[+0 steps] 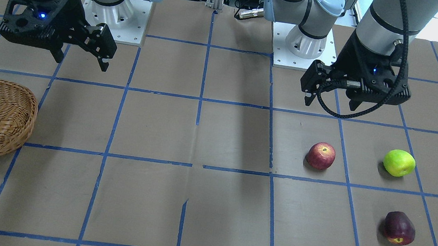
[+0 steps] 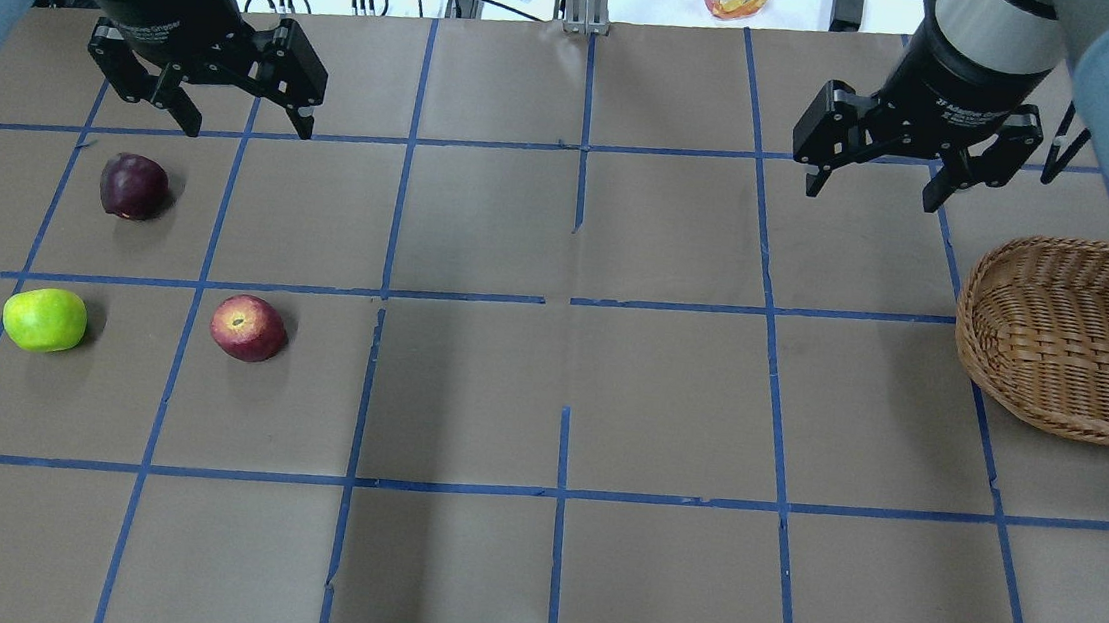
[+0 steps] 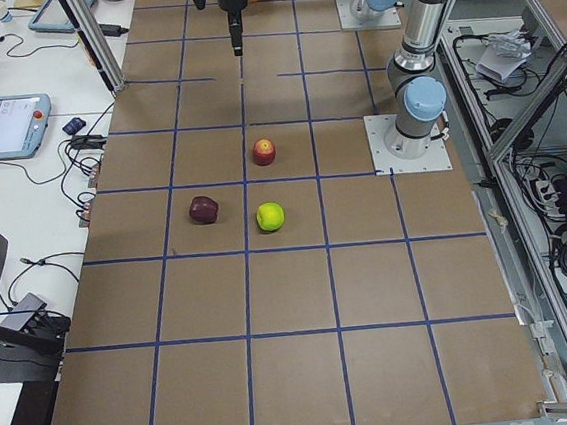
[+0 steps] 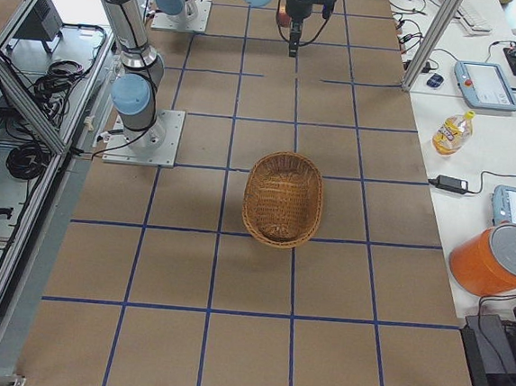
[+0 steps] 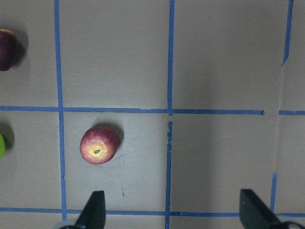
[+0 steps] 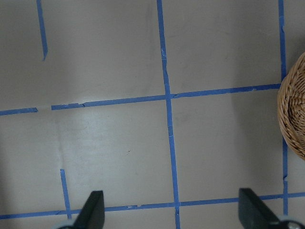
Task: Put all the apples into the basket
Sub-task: 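Reach the left gripper down and grasp the red apple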
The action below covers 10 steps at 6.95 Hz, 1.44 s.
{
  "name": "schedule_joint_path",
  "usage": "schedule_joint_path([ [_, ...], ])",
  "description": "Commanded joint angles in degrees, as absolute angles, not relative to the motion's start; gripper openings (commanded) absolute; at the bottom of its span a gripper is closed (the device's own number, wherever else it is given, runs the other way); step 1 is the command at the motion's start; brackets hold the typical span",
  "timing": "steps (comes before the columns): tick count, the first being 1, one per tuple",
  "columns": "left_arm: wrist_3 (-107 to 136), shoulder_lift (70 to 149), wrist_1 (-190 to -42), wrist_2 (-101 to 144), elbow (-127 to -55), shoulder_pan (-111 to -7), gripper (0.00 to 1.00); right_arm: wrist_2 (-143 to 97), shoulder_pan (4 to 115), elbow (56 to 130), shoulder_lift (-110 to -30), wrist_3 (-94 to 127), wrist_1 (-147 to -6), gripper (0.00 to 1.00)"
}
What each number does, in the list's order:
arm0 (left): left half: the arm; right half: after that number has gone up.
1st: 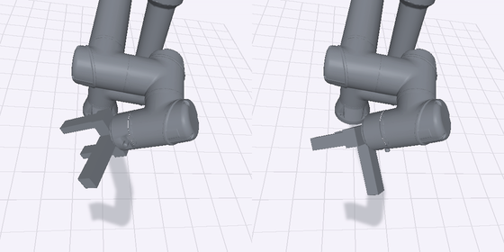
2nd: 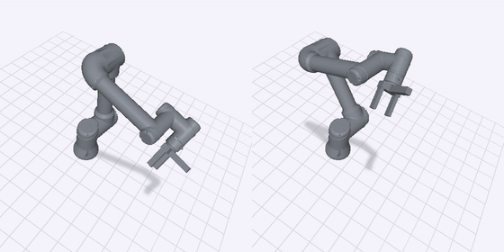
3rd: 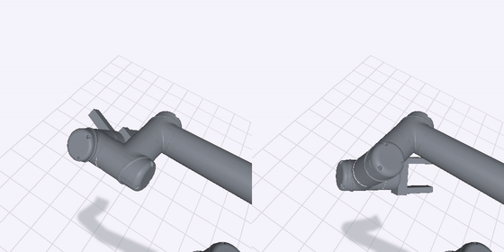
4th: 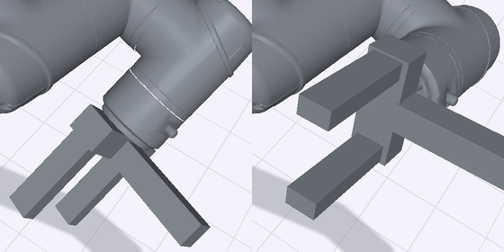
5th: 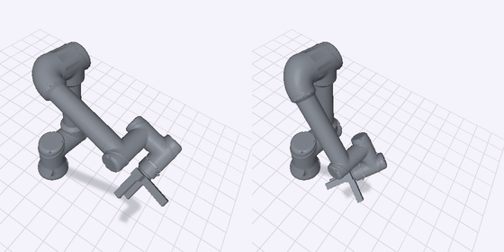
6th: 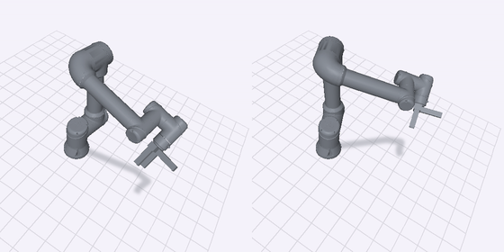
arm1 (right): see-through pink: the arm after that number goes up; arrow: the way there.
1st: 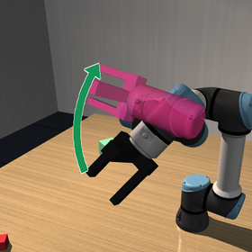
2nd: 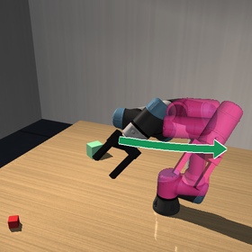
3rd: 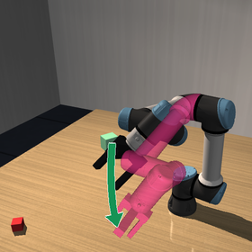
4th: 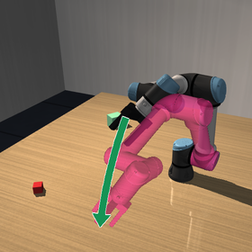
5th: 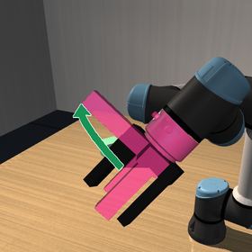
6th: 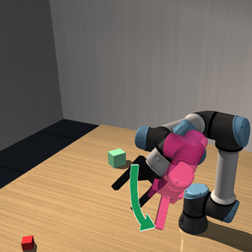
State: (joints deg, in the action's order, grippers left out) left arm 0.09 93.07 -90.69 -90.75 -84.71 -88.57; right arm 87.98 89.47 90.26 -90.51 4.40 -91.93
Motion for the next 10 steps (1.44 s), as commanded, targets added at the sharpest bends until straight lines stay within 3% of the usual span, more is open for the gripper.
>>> schedule_joint_path([
  [1,0.1,92.1,-91.0,-90.5,-88.2,-89.0,1.00,88.0,89.6,90.3,-90.5,4.5,-91.9,1.00],
  [4,-8.5,91.9,-92.3,-91.7,-91.6,-82.5,1.00,88.0,89.5,90.3,-90.4,4.5,-91.9,1.00],
  [6,-13.7,93.0,-91.2,-90.7,-99.3,-72.7,1.00,88.0,89.5,90.3,-90.4,4.5,-91.9,1.00],
  [10,-17.1,98.6,-64.1,-90.4,-115.1,-71.7,1.00,88.0,89.6,90.3,-90.4,4.5,-91.9,1.00],
])
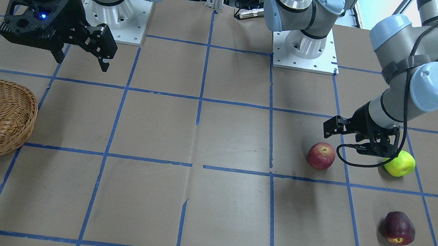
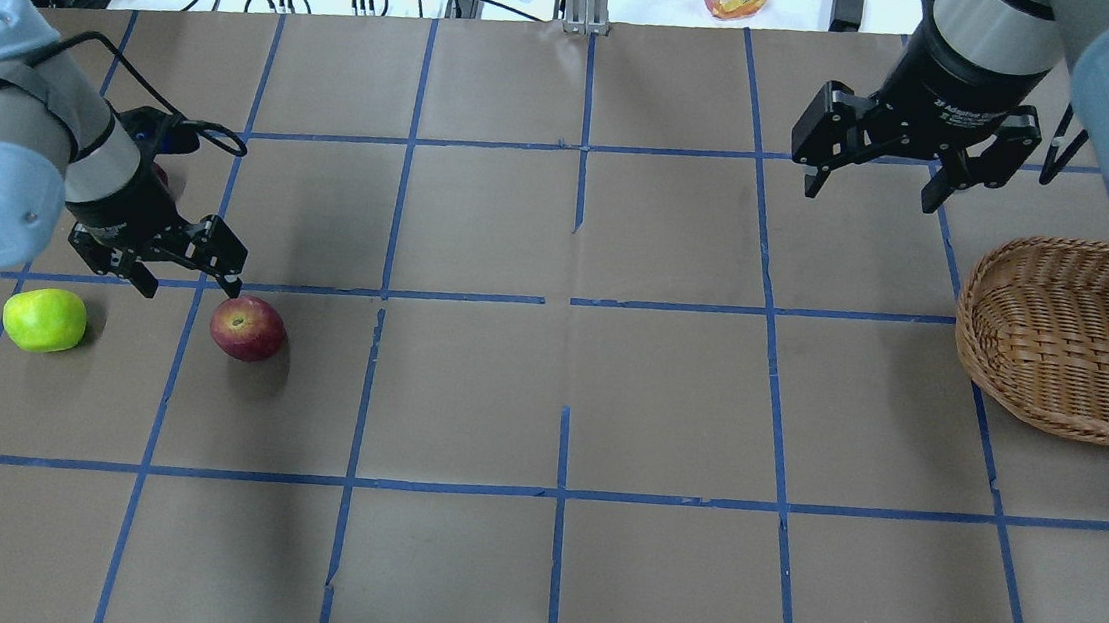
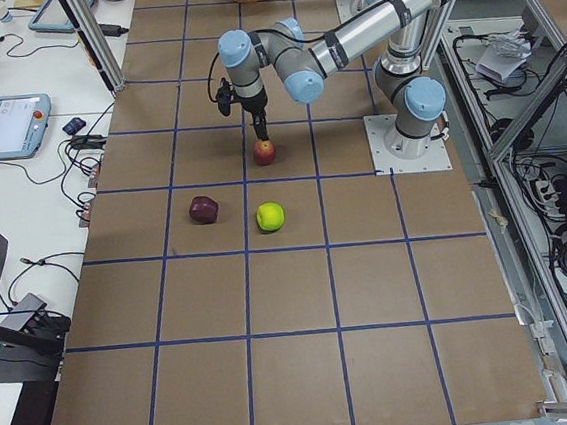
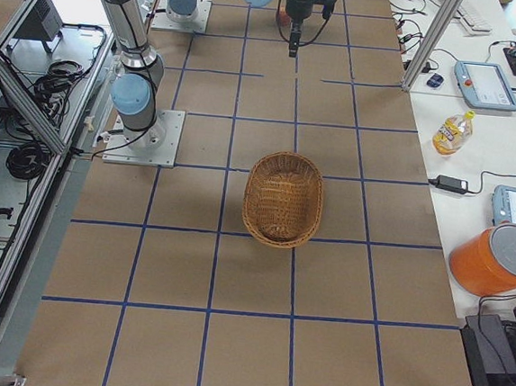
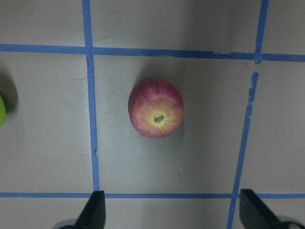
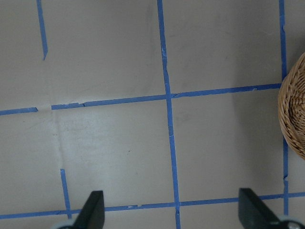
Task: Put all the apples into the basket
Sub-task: 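Reach the left gripper down and grasp the red apple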
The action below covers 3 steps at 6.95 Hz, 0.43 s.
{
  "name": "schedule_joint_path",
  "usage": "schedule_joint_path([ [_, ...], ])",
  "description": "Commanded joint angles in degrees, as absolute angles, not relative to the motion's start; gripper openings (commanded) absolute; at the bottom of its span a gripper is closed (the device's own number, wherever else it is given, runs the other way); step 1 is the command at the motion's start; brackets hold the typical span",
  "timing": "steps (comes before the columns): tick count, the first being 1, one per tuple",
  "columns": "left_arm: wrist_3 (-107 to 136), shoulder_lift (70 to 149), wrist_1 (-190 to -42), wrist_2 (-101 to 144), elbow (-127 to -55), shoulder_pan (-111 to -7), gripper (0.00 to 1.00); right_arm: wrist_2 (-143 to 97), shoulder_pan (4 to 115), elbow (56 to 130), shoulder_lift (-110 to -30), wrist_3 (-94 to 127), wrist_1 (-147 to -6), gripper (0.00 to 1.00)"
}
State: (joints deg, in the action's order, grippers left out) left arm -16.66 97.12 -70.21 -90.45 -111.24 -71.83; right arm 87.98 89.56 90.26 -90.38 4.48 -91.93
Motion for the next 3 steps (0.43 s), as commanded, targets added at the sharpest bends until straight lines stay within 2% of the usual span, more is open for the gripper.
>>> schedule_joint_path([
  [1,-17.1,99.8,-62.4,-89.0,-115.7,-71.7,1.00,88.0,89.5,90.3,-90.4,4.5,-91.9,1.00],
  [3,-19.2,102.0,-59.3,-88.2,-116.4,-71.7,1.00,88.0,89.6,90.3,-90.4,4.5,-91.9,1.00],
])
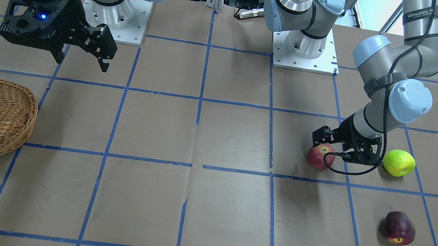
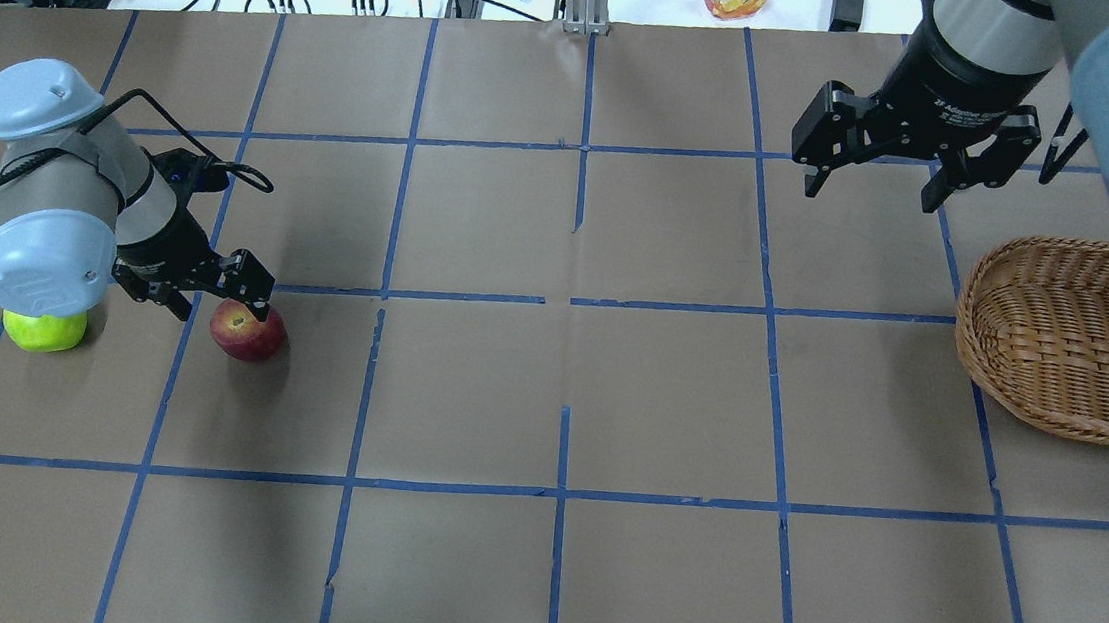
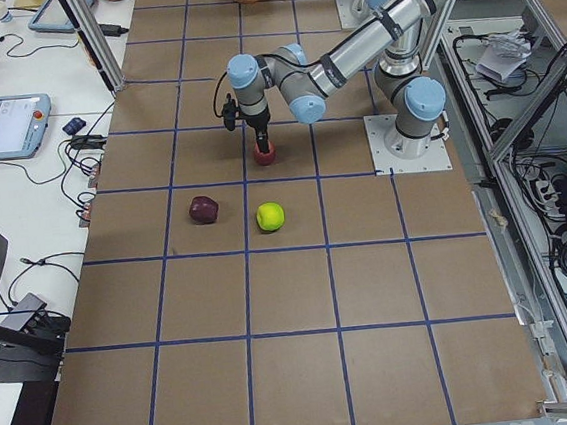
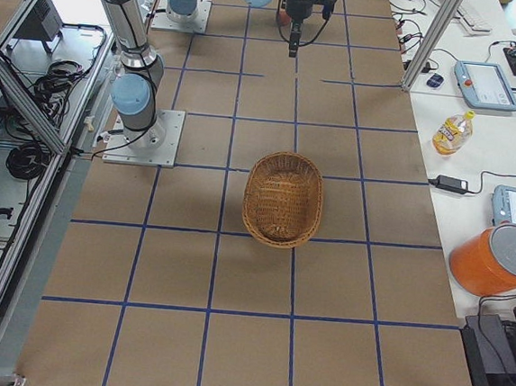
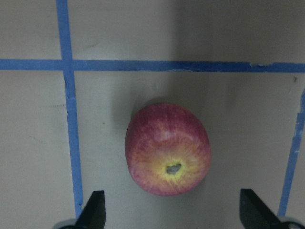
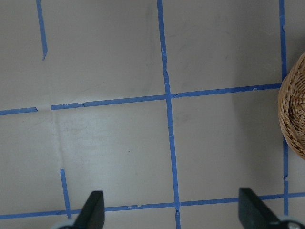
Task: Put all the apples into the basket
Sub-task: 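Reach the left gripper down and grasp the red apple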
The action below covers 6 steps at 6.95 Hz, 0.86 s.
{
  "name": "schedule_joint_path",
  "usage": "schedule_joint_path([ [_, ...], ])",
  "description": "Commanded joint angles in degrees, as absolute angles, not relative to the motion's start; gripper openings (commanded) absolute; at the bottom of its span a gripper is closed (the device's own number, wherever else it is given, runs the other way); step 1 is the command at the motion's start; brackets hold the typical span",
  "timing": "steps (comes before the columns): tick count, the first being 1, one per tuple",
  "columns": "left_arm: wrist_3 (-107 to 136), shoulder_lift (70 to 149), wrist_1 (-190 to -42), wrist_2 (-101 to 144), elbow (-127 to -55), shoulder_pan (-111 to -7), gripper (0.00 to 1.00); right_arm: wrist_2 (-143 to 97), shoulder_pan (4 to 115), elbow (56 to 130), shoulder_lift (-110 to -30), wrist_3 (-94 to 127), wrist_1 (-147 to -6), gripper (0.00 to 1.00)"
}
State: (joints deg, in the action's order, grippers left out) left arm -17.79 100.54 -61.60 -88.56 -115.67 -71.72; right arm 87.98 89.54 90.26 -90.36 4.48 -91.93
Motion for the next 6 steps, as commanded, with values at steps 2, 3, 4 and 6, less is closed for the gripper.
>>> schedule_joint_path([
  [2,-19.3,102.7,-55.7,-88.3,-117.9,-71.7,1.00,88.0,89.6,90.3,-90.4,4.5,-91.9,1.00],
  [3,-19.1,103.5,-53.6,-87.9,-120.3,-71.7,0.97,88.0,89.6,90.3,-90.4,4.5,-91.9,1.00],
  [4,-19.2,104.7,-48.1,-88.2,-122.5,-71.7,0.84,88.0,89.6,90.3,-90.4,4.5,-91.9,1.00],
  [6,-19.4,104.6,-47.4,-88.7,-122.0,-71.7,0.51,88.0,89.6,90.3,-90.4,4.5,-91.9,1.00],
])
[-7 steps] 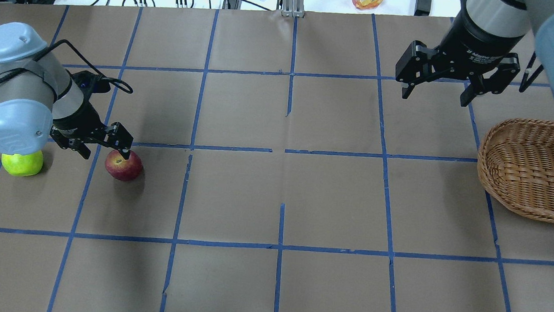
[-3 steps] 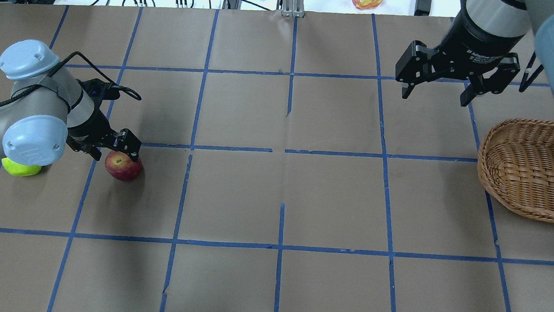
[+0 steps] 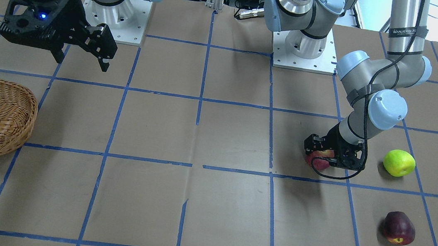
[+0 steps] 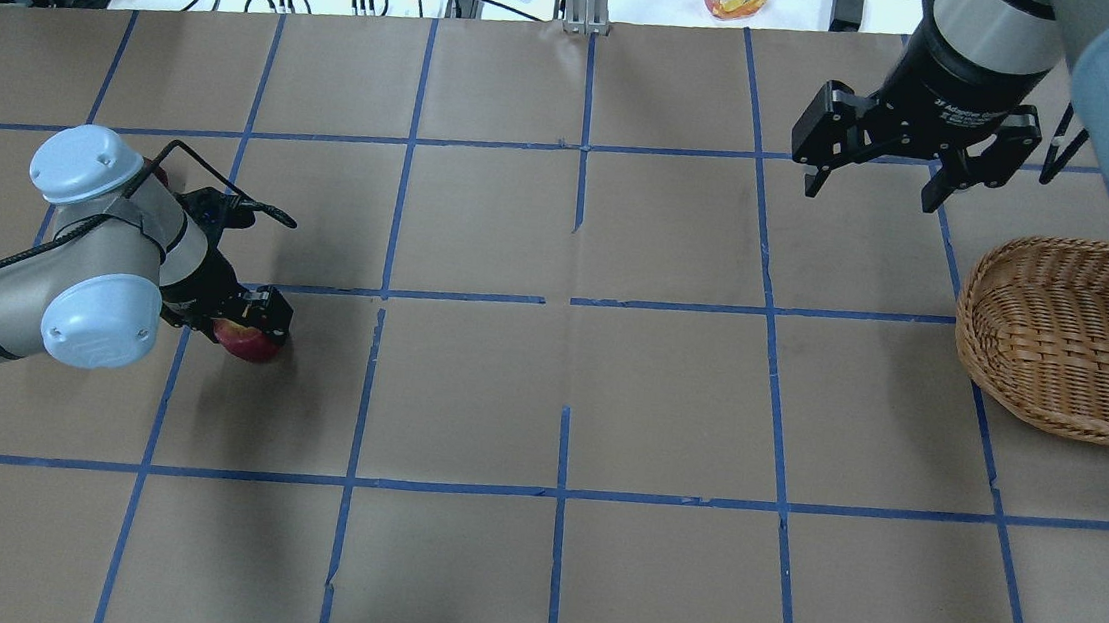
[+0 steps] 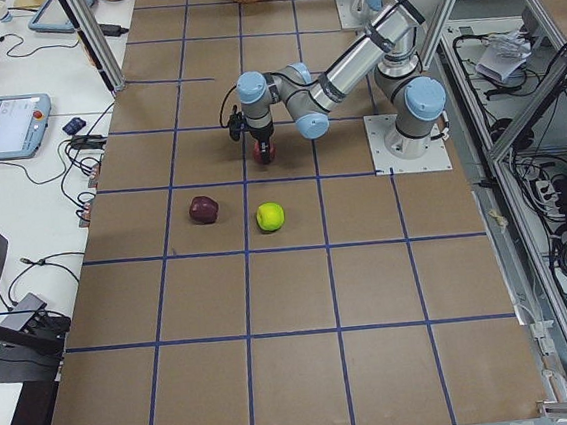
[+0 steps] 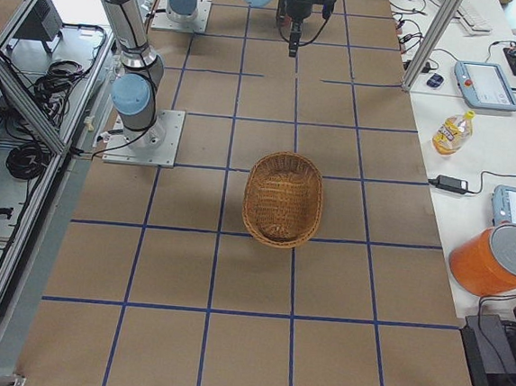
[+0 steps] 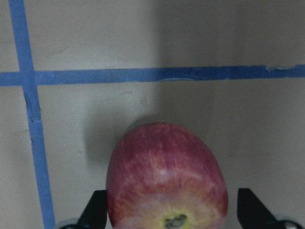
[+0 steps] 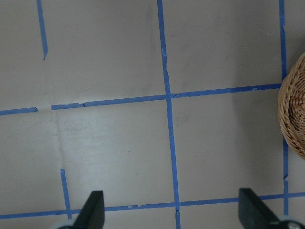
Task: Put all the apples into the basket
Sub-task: 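Carry the red apple toward the table center and release it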
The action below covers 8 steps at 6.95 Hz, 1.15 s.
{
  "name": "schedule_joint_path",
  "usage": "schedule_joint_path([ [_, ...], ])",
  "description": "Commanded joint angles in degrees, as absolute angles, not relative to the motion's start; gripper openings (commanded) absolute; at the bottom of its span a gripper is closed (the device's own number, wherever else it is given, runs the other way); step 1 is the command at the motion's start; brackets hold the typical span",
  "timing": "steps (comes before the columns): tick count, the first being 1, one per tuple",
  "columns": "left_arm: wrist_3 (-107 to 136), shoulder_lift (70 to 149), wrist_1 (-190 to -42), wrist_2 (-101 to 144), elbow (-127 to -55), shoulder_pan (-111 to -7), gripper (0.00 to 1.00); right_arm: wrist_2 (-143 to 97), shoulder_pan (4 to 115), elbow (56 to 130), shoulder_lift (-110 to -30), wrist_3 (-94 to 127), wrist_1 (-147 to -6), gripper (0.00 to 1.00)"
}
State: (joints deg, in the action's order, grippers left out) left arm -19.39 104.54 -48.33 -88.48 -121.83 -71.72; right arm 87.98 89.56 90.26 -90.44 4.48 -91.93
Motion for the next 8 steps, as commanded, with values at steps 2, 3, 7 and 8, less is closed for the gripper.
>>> schedule_joint_path([
  [2,-16.5,102.7,-49.6,-88.3,-118.0,-73.3,0.42,88.0,89.6,90.3,-90.4,4.5,-91.9,1.00],
  [3,-9.9,102.2,-54.4,-81.8,-116.4,-76.5,0.42,88.0,89.6,90.3,-90.4,4.5,-91.9,1.00],
  [7,21.5,108.0,-36.9,-75.8,-113.0,-102.7,0.42,88.0,89.6,90.3,-90.4,4.5,-91.9,1.00],
  [8,22.5,110.6,-33.3,-76.5,-112.9,-104.8,0.42,88.0,89.6,90.3,-90.4,4.5,-91.9,1.00],
])
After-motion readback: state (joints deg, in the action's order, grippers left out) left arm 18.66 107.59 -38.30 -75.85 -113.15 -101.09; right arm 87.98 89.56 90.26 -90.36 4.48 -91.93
